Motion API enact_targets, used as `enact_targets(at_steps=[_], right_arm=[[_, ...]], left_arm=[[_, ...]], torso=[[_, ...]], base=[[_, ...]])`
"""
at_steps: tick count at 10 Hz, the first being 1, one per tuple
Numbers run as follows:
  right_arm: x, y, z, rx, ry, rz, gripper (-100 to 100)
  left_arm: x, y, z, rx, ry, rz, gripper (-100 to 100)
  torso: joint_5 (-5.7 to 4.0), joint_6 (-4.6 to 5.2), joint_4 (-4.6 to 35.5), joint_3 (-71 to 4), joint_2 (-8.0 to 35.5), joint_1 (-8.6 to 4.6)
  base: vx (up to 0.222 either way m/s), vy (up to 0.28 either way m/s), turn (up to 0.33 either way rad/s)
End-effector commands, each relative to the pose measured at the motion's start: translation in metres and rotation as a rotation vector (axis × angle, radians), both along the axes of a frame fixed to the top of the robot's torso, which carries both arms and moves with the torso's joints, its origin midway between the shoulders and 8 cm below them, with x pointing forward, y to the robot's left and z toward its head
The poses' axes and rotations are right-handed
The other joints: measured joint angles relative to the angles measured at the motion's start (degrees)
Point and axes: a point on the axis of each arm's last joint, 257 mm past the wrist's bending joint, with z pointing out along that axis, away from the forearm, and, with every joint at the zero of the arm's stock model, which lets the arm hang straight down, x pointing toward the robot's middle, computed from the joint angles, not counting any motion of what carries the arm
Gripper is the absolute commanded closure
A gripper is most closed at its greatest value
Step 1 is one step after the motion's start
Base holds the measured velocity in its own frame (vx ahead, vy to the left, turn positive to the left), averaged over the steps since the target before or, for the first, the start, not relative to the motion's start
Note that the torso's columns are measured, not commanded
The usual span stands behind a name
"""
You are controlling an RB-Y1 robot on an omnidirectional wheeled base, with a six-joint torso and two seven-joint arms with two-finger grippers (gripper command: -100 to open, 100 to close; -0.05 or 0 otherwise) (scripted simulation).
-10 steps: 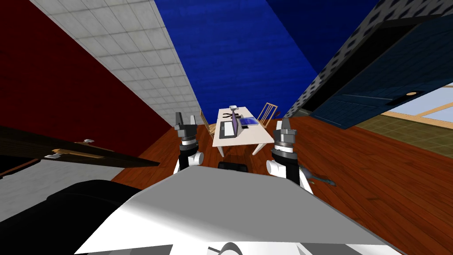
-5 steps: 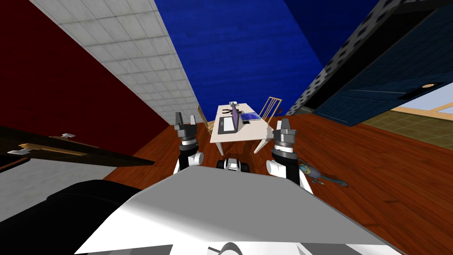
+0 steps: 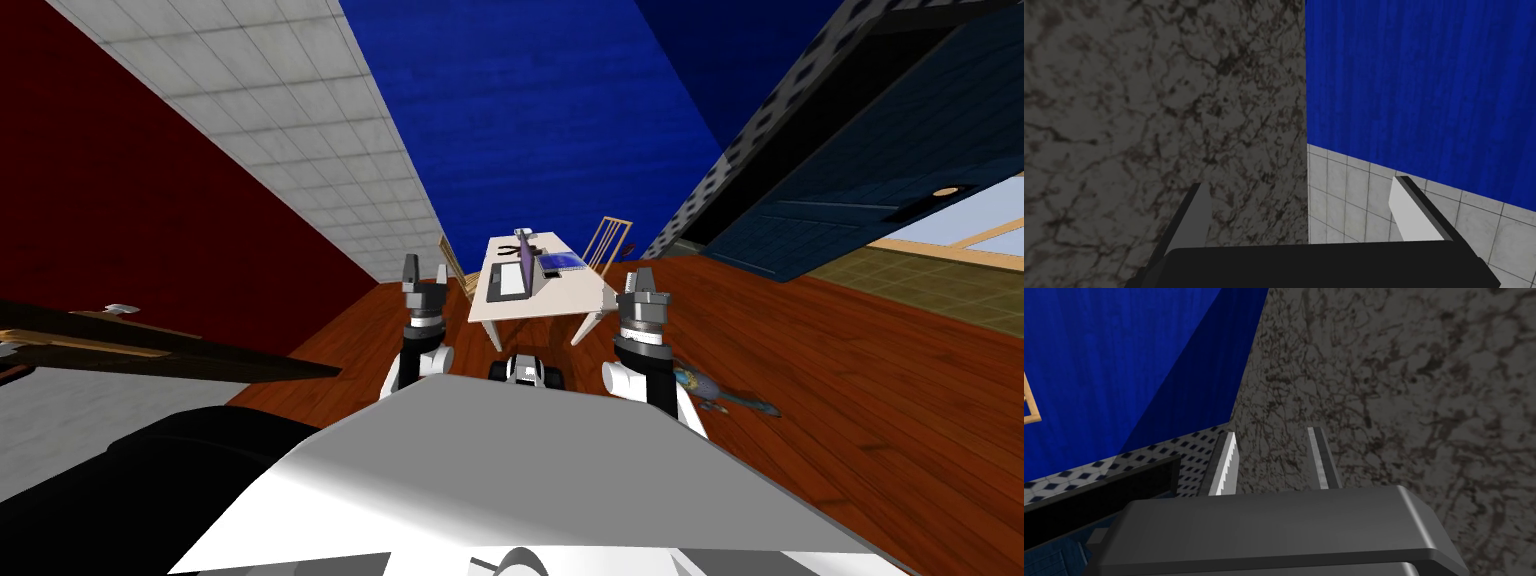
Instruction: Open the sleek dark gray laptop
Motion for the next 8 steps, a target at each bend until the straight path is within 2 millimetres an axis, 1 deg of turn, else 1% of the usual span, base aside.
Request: enact_targets(at_steps=[1,4,8], right_arm=[[0.000,0.000,0.000,0.000,0.000,0.000,0],[0.000,0.000,0.000,0.000,0.000,0.000,0],[0.000,0.000,0.000,0.000,0.000,0.000,0]], left_arm=[[0.012,0.006,-0.013,0.049,0.071,0.018,-100],[0.024,0.018,-0.030,0.091,0.159,0.059,-100],[0.037,0.040,-0.055,0.133,0.275,0.125,-100]], torso=[[0.00,0.00,0.0,0.0,0.0,-0.03],[0.01,0.00,0.0,0.0,0.0,0.01],[0.02,0.00,0.0,0.0,0.0,0.07]], base=[[0.040,-0.119,-0.057],[0.040,-0.130,-0.060],[0.036,-0.120,-0.061]])
